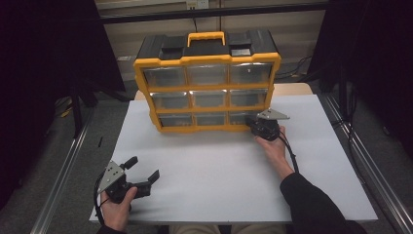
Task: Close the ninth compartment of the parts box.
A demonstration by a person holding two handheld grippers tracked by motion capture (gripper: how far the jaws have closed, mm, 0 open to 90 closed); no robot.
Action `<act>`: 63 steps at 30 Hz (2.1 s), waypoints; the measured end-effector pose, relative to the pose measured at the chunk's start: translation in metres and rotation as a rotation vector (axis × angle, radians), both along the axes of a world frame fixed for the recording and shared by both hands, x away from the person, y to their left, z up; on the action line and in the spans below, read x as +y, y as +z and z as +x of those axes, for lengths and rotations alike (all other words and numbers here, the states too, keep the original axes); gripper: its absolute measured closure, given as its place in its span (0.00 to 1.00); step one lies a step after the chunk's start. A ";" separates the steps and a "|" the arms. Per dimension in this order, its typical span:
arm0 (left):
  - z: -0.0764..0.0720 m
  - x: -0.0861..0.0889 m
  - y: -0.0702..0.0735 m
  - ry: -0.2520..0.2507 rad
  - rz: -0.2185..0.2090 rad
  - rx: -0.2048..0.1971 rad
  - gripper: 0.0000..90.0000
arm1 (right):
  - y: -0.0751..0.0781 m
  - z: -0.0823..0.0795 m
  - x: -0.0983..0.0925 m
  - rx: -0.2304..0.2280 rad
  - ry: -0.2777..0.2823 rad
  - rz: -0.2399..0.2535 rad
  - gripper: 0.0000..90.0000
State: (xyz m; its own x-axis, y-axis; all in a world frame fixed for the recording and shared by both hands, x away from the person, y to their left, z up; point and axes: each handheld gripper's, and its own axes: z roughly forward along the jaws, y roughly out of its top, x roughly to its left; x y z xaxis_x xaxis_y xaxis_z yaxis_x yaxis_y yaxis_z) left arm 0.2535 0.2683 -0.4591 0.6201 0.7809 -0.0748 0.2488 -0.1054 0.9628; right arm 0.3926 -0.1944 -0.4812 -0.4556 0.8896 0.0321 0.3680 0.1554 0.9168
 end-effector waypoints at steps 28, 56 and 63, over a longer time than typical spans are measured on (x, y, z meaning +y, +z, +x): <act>0.000 0.000 0.001 -0.009 -0.006 -0.004 0.04 | 0.015 -0.026 -0.004 0.006 0.057 0.062 0.34; 0.000 -0.001 0.002 -0.008 -0.004 -0.002 0.04 | 0.025 -0.062 -0.023 0.002 0.027 0.085 0.02; -0.001 0.000 0.002 -0.007 -0.008 -0.003 0.04 | 0.026 -0.074 -0.028 -0.018 0.026 0.075 0.03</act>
State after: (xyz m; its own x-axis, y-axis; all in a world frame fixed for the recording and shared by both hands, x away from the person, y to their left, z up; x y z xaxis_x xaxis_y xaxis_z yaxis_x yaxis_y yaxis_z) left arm 0.2529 0.2680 -0.4572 0.6255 0.7762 -0.0796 0.2456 -0.0990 0.9643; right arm 0.3183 -0.2224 -0.4554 -0.4797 0.8729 0.0894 0.3477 0.0956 0.9327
